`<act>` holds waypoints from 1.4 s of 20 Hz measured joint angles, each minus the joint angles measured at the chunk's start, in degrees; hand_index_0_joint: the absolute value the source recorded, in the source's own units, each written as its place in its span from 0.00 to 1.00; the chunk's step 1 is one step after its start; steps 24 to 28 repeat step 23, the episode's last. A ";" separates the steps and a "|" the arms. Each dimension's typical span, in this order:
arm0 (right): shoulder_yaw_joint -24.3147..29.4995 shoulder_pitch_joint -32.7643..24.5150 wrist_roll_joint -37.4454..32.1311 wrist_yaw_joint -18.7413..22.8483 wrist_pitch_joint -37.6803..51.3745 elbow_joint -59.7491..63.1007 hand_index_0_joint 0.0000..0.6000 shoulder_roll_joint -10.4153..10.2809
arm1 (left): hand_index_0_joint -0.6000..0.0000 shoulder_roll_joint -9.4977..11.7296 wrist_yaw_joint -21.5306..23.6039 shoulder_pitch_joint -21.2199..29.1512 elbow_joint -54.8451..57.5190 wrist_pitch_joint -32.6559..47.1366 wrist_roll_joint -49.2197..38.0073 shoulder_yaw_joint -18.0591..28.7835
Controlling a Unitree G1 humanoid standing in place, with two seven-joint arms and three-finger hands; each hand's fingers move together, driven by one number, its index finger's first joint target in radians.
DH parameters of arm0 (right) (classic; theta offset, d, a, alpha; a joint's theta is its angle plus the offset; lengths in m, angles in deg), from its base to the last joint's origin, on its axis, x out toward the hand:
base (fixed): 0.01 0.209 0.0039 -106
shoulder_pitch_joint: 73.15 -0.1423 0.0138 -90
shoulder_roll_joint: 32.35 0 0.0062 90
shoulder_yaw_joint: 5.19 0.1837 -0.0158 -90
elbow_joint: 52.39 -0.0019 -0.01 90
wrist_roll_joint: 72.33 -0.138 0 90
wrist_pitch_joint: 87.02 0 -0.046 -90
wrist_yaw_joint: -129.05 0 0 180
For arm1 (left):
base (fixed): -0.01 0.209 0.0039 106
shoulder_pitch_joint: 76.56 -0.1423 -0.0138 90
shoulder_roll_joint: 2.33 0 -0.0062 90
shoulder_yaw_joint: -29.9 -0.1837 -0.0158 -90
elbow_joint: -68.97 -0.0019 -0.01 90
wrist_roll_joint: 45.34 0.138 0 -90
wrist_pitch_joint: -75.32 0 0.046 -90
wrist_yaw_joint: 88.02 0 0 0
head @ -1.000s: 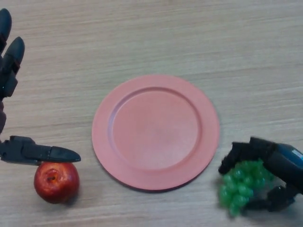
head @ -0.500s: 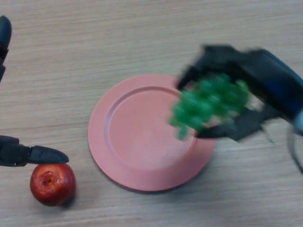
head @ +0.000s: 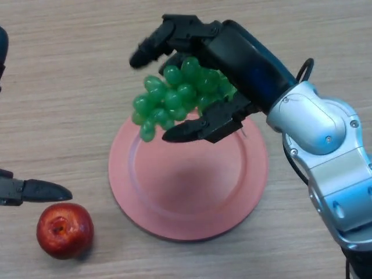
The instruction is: Pick up the green grapes and place it on the plate
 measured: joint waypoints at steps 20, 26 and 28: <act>22.69 29.33 -14.67 6.63 -0.73 -22.54 0.00 2.08 | 1.00 0.92 -0.32 2.27 0.35 -2.31 3.93 -2.77; 24.75 30.55 -16.58 6.52 1.13 -22.49 0.00 2.88 | 1.00 1.54 -0.93 2.92 0.35 -2.38 3.93 -2.69; 24.75 30.55 -16.58 6.52 1.13 -22.49 0.00 2.88 | 1.00 1.54 -0.93 2.92 0.35 -2.38 3.93 -2.69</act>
